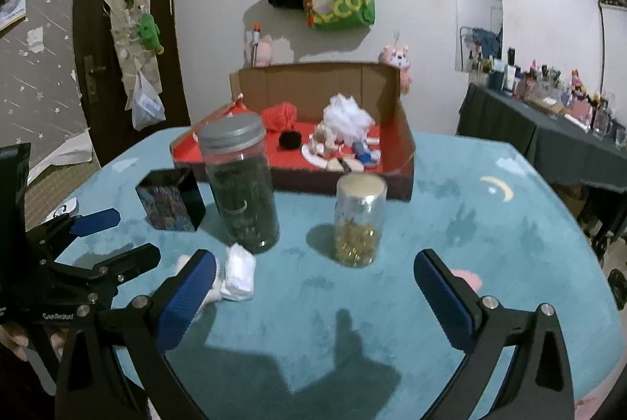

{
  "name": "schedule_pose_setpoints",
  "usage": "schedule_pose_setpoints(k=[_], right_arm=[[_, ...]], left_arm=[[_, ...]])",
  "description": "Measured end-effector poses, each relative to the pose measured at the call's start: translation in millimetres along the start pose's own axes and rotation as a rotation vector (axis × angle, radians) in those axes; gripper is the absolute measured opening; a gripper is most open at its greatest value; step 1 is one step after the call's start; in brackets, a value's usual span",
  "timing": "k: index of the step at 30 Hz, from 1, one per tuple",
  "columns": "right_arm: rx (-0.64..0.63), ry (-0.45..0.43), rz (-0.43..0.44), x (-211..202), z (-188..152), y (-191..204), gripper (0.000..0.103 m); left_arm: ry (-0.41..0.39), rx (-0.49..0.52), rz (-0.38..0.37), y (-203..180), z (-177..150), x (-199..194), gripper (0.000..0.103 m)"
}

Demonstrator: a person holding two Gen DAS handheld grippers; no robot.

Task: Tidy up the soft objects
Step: 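Withdraw both tools from the box toward the white fluffy items, then grasp the white fluffy star with the left tool while the right tool grasps the white sock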

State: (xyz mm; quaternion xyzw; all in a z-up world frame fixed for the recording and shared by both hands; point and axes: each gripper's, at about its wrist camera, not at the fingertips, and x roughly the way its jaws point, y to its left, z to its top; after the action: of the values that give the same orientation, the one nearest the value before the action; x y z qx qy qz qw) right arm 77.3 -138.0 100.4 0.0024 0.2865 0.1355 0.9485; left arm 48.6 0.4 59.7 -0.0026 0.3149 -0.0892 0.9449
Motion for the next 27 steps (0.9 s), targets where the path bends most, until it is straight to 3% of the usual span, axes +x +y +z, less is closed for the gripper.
schedule_pose_setpoints(k=[8,15,18,21,23,24,27], right_arm=[[0.031,0.068,0.056,21.6,-10.6,-4.3,0.103],[0.092,0.168,0.21,53.3,-6.3,-14.0,0.103],[0.09,0.212,0.273,69.4,-4.8,-10.6,0.098],[0.069,0.258,0.31,83.8,-4.3,-3.2,0.083],[0.045,0.287,0.341,91.5,-5.9,4.1,0.066],[0.035,0.294,0.352,93.2,-6.9,6.8,0.059],[0.008,0.303,0.381,94.8,-9.9,13.7,0.025]], left_arm=[[0.05,0.018,-0.032,-5.3,-8.7,11.7,0.099],[0.12,0.08,-0.092,-12.2,-7.0,25.3,0.099],[0.148,0.105,-0.105,-15.3,-6.9,33.0,0.098],[0.161,0.139,-0.109,-19.0,-7.6,40.7,0.094],[0.182,0.161,-0.116,-21.5,-9.9,46.3,0.061],[0.199,0.161,-0.136,-22.2,-11.3,50.0,0.054],[0.178,0.186,-0.148,-24.8,-14.6,47.8,0.046]])
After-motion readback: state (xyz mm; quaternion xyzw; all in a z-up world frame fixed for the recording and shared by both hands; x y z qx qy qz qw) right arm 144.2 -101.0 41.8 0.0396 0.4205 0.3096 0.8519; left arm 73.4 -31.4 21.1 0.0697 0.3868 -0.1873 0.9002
